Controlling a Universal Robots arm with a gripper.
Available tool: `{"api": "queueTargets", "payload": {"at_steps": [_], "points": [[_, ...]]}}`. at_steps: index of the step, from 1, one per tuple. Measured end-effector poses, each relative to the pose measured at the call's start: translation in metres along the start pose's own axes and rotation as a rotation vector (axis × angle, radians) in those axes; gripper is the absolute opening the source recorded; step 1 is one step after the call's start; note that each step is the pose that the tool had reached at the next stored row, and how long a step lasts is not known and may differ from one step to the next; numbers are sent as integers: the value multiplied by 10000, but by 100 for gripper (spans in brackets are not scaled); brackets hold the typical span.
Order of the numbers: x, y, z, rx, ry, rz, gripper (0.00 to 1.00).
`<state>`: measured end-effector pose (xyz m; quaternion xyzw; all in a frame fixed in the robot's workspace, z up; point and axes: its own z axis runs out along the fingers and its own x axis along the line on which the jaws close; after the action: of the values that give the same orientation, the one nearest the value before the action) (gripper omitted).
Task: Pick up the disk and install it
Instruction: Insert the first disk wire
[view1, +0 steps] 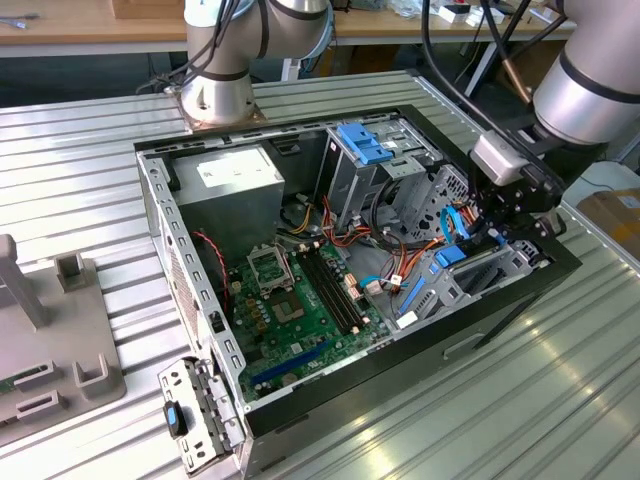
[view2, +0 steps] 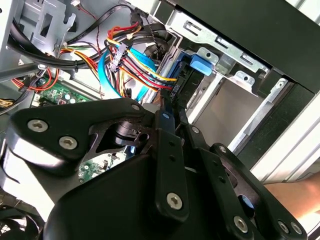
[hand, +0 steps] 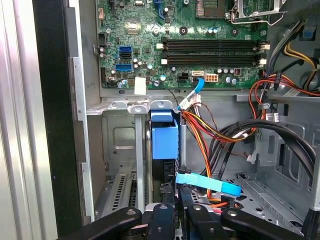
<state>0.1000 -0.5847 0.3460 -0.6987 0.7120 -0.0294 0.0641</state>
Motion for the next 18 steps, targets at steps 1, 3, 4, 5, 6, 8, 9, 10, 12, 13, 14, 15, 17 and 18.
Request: {"api": "queueTargets", "payload": {"at_steps": [1,3,4,5,6,8,9,10,12,13,14,15,17,18], "points": [[0,0,5,0,0,0,17],[0,1,5,0,2,-1,17],[0,1,4,0,2,-1,17],[0,1,8,1,1,-1,17],[1,1,10,1,1,-1,17],[1,2,13,0,2,0,17],[1,2,14,0,2,-1,17],[1,2,14,0,1,0,17],[1,2,14,0,2,0,17],[1,2,15,0,1,0,17],[1,2,15,0,1,0,17],[1,2,15,0,2,5,17],[1,2,16,4,10,86,17],[1,2,15,5,12,90,17]]}}
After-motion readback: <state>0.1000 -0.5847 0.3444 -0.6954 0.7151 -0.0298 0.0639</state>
